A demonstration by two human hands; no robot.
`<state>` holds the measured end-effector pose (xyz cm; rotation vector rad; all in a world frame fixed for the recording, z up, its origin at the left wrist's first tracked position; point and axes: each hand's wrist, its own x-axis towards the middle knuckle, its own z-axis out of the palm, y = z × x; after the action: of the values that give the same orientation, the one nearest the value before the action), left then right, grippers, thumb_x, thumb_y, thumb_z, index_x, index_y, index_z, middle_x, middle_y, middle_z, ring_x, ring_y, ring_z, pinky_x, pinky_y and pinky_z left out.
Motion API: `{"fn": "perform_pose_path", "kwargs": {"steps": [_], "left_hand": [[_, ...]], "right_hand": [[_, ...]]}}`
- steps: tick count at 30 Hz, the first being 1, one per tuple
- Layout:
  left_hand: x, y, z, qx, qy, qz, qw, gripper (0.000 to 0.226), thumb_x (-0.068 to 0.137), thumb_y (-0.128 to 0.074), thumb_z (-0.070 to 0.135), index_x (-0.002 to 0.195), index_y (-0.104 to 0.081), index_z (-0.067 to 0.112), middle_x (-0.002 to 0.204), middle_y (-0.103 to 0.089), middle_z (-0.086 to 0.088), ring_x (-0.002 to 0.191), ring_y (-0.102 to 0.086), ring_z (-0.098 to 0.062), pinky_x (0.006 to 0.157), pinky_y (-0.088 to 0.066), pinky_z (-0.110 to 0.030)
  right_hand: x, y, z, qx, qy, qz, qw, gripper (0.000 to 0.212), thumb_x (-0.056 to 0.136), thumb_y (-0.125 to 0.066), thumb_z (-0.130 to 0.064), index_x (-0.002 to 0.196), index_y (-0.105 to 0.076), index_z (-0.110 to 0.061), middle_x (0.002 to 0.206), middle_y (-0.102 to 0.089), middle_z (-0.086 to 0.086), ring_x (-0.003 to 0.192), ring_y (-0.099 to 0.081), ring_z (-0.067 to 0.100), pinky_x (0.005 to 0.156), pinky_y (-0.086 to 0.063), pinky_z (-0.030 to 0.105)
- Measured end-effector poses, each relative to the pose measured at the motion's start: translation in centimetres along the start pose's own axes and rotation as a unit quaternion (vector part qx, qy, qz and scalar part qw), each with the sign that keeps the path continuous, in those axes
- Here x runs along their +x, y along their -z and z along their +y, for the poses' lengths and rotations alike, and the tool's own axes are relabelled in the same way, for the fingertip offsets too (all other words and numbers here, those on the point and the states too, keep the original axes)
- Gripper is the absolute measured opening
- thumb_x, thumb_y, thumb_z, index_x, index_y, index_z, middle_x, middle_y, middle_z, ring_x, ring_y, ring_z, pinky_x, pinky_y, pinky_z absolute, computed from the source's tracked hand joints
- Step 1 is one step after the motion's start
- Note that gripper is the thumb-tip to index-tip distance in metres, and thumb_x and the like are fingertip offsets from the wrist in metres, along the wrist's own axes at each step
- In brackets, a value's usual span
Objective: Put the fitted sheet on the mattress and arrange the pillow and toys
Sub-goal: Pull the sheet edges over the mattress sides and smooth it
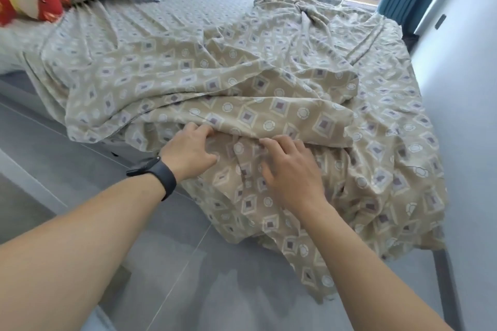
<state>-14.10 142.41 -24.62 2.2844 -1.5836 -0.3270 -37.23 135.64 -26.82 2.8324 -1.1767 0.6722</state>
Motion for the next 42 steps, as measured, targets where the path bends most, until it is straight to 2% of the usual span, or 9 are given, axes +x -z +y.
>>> {"fn": "perform_pose_path", "kwargs": {"steps": [4,12,17,21,25,29,33,36,42], "left_hand": [[1.1,-0.7,-3.8,0.105,-0.025,0.054,0.993,0.068,0.079,-0.072,0.034,0.138,-0.038,0.025,0.128,-0.038,-0.004,0.115,-0.047,-0.03,0.09,-0.049,-0.043],[4.5,-1.2,-4.0,-0.001,0.057,0.007,0.998,0.089,0.081,-0.066,0.049,0.155,-0.021,0.027,0.16,-0.013,-0.009,0.143,-0.01,-0.042,0.116,-0.024,-0.053],[6.0,-2.7,-2.1,-0.045,0.077,-0.05,0.995,0.054,0.087,-0.057,0.036,0.138,-0.051,0.019,0.143,-0.051,-0.014,0.128,-0.049,-0.037,0.103,-0.045,-0.042],[4.8,-1.6,-4.0,0.039,0.031,-0.021,0.999,0.078,0.077,-0.061,0.044,0.149,-0.035,0.026,0.156,-0.028,-0.012,0.143,-0.018,-0.045,0.118,-0.023,-0.054],[3.0,1.3,-8.2,0.221,-0.077,0.011,0.972,0.072,0.088,-0.062,0.035,0.151,-0.027,0.03,0.151,-0.035,-0.006,0.137,-0.034,-0.033,0.111,-0.03,-0.044],[4.0,2.6,-8.9,0.204,-0.078,0.03,0.975,0.071,0.087,-0.065,0.041,0.149,-0.032,0.026,0.149,-0.037,-0.006,0.136,-0.038,-0.03,0.107,-0.036,-0.042],[5.0,1.4,-7.6,0.15,-0.029,0.041,0.987,0.073,0.085,-0.068,0.047,0.148,-0.038,0.024,0.151,-0.034,-0.01,0.138,-0.028,-0.034,0.113,-0.034,-0.045],[5.9,0.8,-7.4,0.12,-0.012,0.09,0.989,0.057,0.09,-0.063,0.042,0.141,-0.05,0.022,0.149,-0.041,-0.009,0.135,-0.031,-0.034,0.11,-0.037,-0.045],[5.1,1.3,-7.2,0.085,-0.055,0.176,0.979,0.014,0.09,-0.061,0.02,0.101,-0.069,0.02,0.113,-0.066,-0.005,0.112,-0.055,-0.028,0.095,-0.044,-0.04]], "right_hand": [[3.3,-2.7,-2.5,-0.075,0.001,-0.034,0.997,0.044,0.091,-0.062,-0.045,0.13,-0.057,-0.026,0.12,-0.056,-0.006,0.107,-0.05,0.023,0.091,-0.048,0.04],[4.7,-0.6,-0.9,-0.077,-0.064,-0.061,0.993,0.012,0.098,-0.058,-0.026,0.103,-0.065,-0.019,0.103,-0.065,0.0,0.097,-0.063,0.027,0.072,-0.049,0.038],[6.0,-0.9,-0.8,0.065,-0.145,-0.106,0.982,0.017,0.1,-0.049,-0.021,0.103,-0.065,-0.019,0.11,-0.069,-0.003,0.106,-0.061,0.024,0.08,-0.045,0.035],[6.6,-0.5,-1.7,0.045,-0.153,-0.136,0.978,0.018,0.098,-0.043,-0.018,0.108,-0.058,-0.021,0.121,-0.062,-0.005,0.11,-0.058,0.022,0.083,-0.046,0.035],[5.7,-0.4,-2.8,-0.005,-0.101,-0.126,0.987,0.017,0.103,-0.039,-0.037,0.109,-0.049,-0.024,0.116,-0.053,-0.001,0.097,-0.059,0.029,0.08,-0.05,0.044],[6.2,-0.3,-4.5,-0.006,-0.062,-0.135,0.989,0.035,0.095,-0.053,-0.056,0.112,-0.05,-0.026,0.111,-0.048,-0.005,0.094,-0.054,0.021,0.08,-0.05,0.044],[5.9,-1.7,-5.0,-0.075,-0.029,-0.089,0.993,0.017,0.098,-0.055,-0.028,0.113,-0.052,-0.023,0.109,-0.05,-0.001,0.099,-0.057,0.026,0.073,-0.049,0.04],[6.1,-1.8,-4.1,-0.096,-0.041,-0.05,0.993,0.016,0.095,-0.048,-0.007,0.106,-0.052,-0.019,0.103,-0.054,0.001,0.095,-0.058,0.027,0.065,-0.042,0.036],[7.0,-0.9,-4.1,-0.063,-0.019,-0.112,0.991,0.004,0.098,-0.054,-0.029,0.094,-0.055,-0.029,0.103,-0.059,-0.007,0.095,-0.056,0.019,0.074,-0.042,0.036]]}}
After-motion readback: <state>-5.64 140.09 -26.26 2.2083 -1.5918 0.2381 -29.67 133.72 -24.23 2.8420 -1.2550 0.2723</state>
